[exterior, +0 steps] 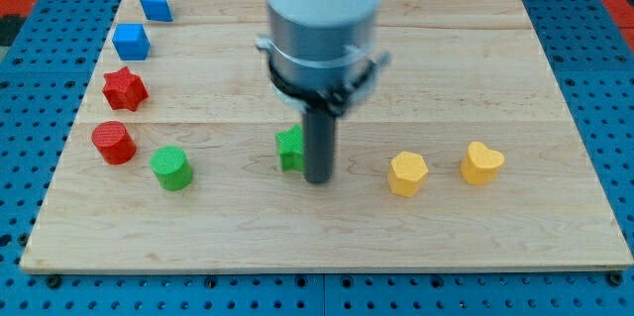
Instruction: Place the green star right to the blue triangle
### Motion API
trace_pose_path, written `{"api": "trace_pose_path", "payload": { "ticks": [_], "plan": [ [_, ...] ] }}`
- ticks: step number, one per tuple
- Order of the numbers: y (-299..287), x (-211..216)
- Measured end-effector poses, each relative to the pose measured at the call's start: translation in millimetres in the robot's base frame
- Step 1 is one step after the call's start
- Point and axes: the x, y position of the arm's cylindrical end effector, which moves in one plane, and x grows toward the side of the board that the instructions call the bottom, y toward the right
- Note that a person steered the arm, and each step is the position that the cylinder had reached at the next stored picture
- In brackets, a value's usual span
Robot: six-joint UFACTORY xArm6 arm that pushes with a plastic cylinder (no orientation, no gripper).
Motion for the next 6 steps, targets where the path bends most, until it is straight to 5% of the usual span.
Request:
{"api": "trace_pose_path", "payload": {
  "ticks": [1,2,6],
  "plan": [
    [-14.6,-104.2],
    [-11.9,-127.0],
    [19.8,-20.3]
  ]
}}
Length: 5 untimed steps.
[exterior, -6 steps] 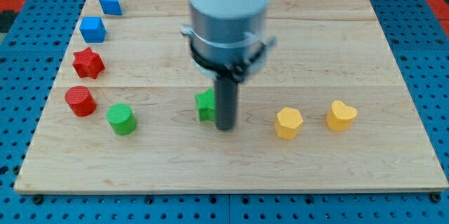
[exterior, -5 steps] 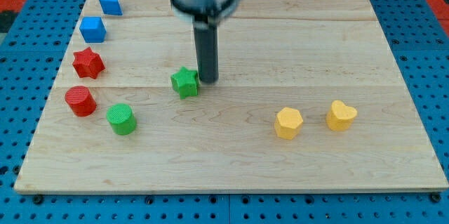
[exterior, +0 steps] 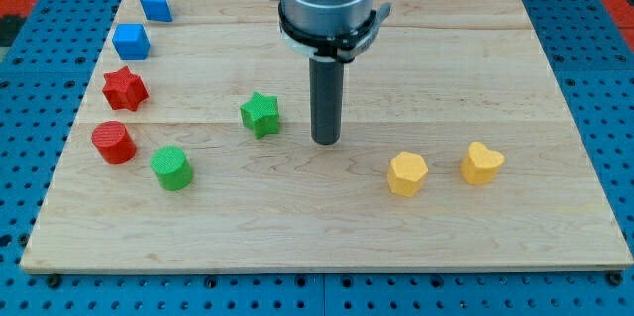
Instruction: Place the green star right to the blue triangle
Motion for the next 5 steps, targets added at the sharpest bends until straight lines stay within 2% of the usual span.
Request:
{"api": "trace_pose_path", "payload": {
  "ticks": [2,4,5],
  "plan": [
    [-96.0,-31.0],
    [-161.2,-149.8],
    [-171.3,-184.3]
  ]
}}
